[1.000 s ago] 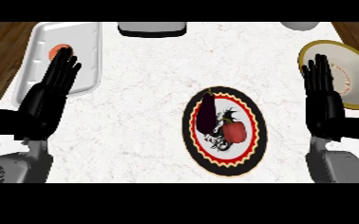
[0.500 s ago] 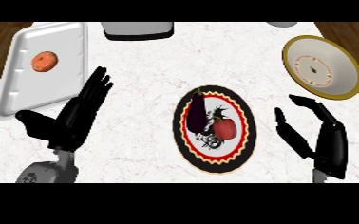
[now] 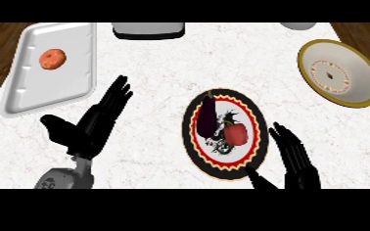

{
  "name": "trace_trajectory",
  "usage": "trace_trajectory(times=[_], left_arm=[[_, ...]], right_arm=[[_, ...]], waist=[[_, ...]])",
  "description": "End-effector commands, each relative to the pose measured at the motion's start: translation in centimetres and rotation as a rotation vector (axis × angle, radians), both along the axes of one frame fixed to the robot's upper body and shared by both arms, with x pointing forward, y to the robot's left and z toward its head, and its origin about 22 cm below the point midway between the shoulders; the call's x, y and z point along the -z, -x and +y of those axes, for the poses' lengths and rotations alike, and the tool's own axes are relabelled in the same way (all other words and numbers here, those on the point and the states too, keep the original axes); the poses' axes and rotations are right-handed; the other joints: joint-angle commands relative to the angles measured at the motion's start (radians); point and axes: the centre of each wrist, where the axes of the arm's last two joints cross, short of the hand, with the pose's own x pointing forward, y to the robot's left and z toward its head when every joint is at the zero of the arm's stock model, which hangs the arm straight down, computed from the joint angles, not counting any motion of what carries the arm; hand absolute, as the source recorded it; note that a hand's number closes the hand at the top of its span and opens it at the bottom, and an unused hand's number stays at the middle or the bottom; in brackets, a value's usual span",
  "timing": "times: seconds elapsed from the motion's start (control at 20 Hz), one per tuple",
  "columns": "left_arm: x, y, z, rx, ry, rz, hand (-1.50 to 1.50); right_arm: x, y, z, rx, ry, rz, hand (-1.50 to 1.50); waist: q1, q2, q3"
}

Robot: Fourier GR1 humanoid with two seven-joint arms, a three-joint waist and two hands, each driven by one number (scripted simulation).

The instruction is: Pick the bell pepper from the plate and place it in the bowl

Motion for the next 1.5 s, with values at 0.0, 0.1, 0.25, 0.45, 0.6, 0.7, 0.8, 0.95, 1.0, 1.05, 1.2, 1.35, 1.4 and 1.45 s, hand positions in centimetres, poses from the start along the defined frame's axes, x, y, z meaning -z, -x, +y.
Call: trace_trajectory(times=[0.0, 0.1, 0.25, 0.45, 0.6, 0.7, 0.8, 0.95, 1.0, 1.05, 1.2, 1.35, 1.4, 1.45], left_arm=[[-0.5, -0.6, 0.0, -0.012, 0.004, -0.004, 0.00], [0.1, 0.4, -0.1, -0.004, 0.000, 0.012, 0.00], [0.2, 0.3, -0.2, 0.016, -0.008, 0.006, 0.00], [-0.8, -0.5, -1.1, 0.029, 0.021, 0.004, 0.00], [0.2, -0.6, -1.1, 0.036, 0.019, 0.009, 0.00], [-0.4, -0.7, 0.2, 0.038, 0.001, 0.010, 0.00], [1.1, 0.4, -0.9, 0.029, -0.003, 0.009, 0.00], [-0.6, -0.2, -1.7, 0.049, 0.005, 0.011, 0.00], [0.8, -0.3, -1.4, 0.027, 0.003, -0.003, 0.00], [-0.5, -0.2, -2.1, 0.052, 0.006, 0.012, 0.00], [1.0, -0.1, -2.0, 0.041, 0.007, -0.003, 0.00], [0.5, 1.2, -1.7, 0.036, 0.015, 0.006, 0.00], [-0.3, -0.2, -0.3, 0.024, 0.006, -0.008, 0.00], [0.4, 0.8, -3.5, 0.035, 0.026, -0.008, 0.00]], right_arm=[[0.8, 2.2, -0.5, 0.128, 0.190, 0.103, -1.50], [0.0, 2.9, 0.4, 0.194, 0.199, 0.179, -1.50], [-1.7, 1.7, 2.5, 0.276, 0.212, 0.280, -1.50], [-4.4, 1.7, 5.5, 0.312, 0.252, 0.442, -1.50], [-7.6, 0.7, 7.7, 0.364, 0.260, 0.505, -1.50], [-8.3, 0.2, 9.4, 0.400, 0.277, 0.580, -1.50], [-9.1, -1.4, 10.5, 0.440, 0.280, 0.628, -1.50], [-10.7, -2.0, 12.4, 0.504, 0.298, 0.680, -1.50], [-10.9, -2.8, 12.5, 0.501, 0.291, 0.696, -1.50], [-10.1, -4.1, 12.6, 0.505, 0.282, 0.728, -1.50], [-9.7, -5.1, 11.8, 0.519, 0.313, 0.788, -1.50], [-8.8, -5.9, 11.5, 0.530, 0.293, 0.837, -1.50], [-8.7, -4.6, 11.7, 0.511, 0.302, 0.841, -1.50], [-9.0, -6.2, 11.7, 0.521, 0.309, 0.852, -1.50]], waist=[[-0.013, 0.002, -0.004], [-0.005, -0.002, -0.004], [0.010, 0.005, -0.004], [0.021, 0.005, -0.001], [0.029, 0.008, 0.002], [0.040, 0.006, 0.004], [0.045, 0.006, 0.006], [0.045, 0.003, 0.007], [0.039, 0.005, 0.007], [0.045, 0.005, 0.008], [0.036, 0.005, 0.007], [0.040, 0.002, 0.008], [0.030, 0.002, 0.008], [0.035, 0.003, 0.008]])
